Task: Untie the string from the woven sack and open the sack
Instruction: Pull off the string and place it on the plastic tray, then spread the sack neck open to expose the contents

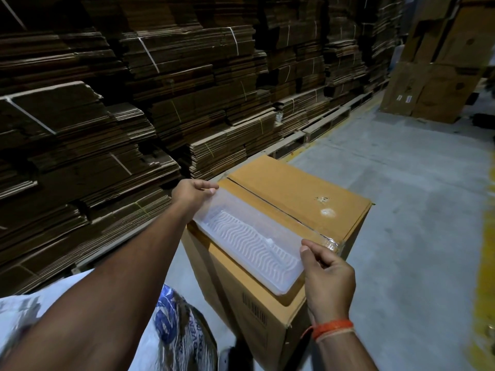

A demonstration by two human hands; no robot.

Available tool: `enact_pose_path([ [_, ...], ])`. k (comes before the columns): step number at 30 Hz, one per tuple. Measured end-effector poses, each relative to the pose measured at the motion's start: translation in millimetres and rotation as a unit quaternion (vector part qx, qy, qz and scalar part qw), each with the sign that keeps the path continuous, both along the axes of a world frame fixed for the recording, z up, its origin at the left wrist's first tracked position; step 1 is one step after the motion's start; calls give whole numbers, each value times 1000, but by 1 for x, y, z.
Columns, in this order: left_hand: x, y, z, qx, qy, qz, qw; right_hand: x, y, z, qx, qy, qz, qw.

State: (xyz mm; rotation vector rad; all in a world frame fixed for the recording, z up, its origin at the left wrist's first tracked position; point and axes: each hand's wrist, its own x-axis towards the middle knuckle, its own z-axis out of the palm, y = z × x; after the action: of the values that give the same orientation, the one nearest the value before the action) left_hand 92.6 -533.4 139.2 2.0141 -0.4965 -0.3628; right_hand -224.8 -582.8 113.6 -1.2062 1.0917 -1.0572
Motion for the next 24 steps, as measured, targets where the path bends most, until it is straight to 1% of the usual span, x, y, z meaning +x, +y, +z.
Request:
enact_pose_path([
  [5,1,-5,1,16,-4,7,1000,-1,0,-2,0,1,2,1000],
  [10,-2,3,0,-4,-8,-7,1000,-4,5,3,-2,-10,14,1000],
  [13,-10,13,-1,-13,-35,-8,999,-6,11,6,1,-24,29,999],
  [15,-23,24,1,-20,-69,3,997,-8,16,7,0,-17,30,999],
  [19,-63,73,5,-46,-137,37,989,-17,33,11,-24,-8,11,1000],
  [21,-88,113,4,-48,-145,38,988,-23,47,13,-43,-3,8,999],
  [24,-126,176,0,-39,-129,49,990,-29,75,12,-54,-5,33,998],
])
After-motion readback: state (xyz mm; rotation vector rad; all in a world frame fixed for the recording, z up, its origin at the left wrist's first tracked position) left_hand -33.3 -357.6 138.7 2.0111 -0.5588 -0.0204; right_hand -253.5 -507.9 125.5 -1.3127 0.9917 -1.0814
